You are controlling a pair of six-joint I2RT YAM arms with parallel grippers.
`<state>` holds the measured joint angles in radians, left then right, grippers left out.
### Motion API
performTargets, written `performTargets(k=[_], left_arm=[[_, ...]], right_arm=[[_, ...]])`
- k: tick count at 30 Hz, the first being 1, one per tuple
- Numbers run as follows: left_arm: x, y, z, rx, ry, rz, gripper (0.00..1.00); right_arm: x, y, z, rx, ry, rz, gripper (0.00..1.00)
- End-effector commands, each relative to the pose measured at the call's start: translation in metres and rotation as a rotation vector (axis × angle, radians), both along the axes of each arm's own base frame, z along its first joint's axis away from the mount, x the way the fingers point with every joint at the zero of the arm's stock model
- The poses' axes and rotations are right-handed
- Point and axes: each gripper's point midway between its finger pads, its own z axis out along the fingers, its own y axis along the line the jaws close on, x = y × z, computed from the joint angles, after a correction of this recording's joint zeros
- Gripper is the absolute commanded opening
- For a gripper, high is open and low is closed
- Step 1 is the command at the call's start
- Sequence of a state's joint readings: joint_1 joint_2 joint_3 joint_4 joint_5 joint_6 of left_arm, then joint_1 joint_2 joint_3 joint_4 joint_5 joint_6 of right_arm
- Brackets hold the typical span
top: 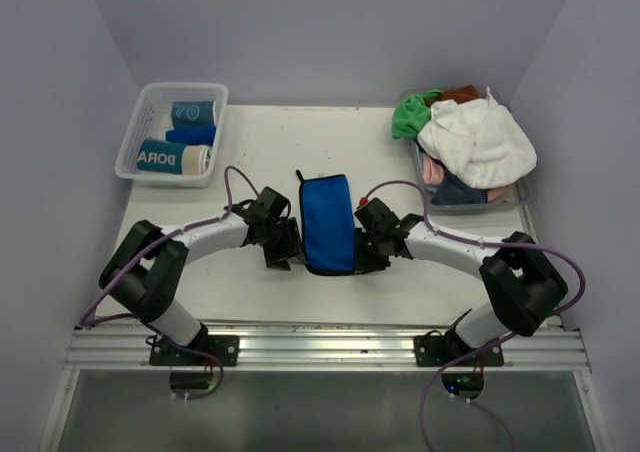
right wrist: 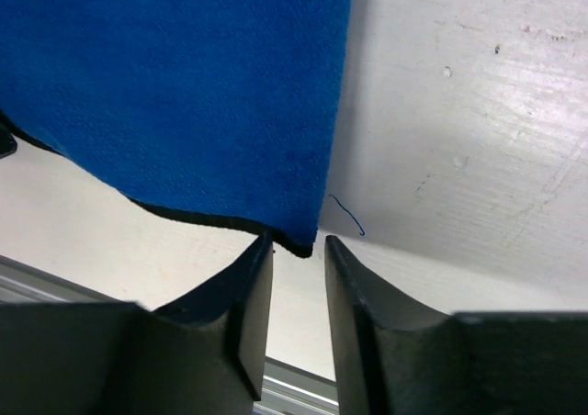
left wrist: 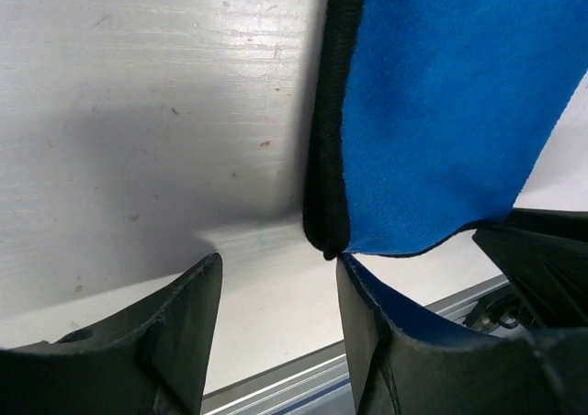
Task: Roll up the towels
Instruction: Fold the towel
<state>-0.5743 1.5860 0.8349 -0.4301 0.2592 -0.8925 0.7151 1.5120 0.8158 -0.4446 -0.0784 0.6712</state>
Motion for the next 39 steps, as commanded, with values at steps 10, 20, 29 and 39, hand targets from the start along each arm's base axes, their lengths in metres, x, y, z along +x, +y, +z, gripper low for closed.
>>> performTargets(k=[10,20,29,39], left_arm=[[0.014,-0.030,0.007,-0.132,-0.072,0.009,0.53],[0.001,-0.032,-0.009,-0.108,-0.010,-0.001,0.45],[-0.002,-0.017,-0.001,-0.046,-0.033,0.010,0.52],[-0.020,-0.018,-0.013,-0.067,0.026,0.020,0.51]], right_arm=[[0.016,0.016,0.017,0.069,-0.053,-0.021,0.40],[0.012,0.020,-0.003,0.090,-0.004,-0.033,0.08],[0.004,0.032,0.003,0.176,0.031,-0.041,0.00],[0.010,0.026,0.010,0.168,0.006,-0.068,0.00]])
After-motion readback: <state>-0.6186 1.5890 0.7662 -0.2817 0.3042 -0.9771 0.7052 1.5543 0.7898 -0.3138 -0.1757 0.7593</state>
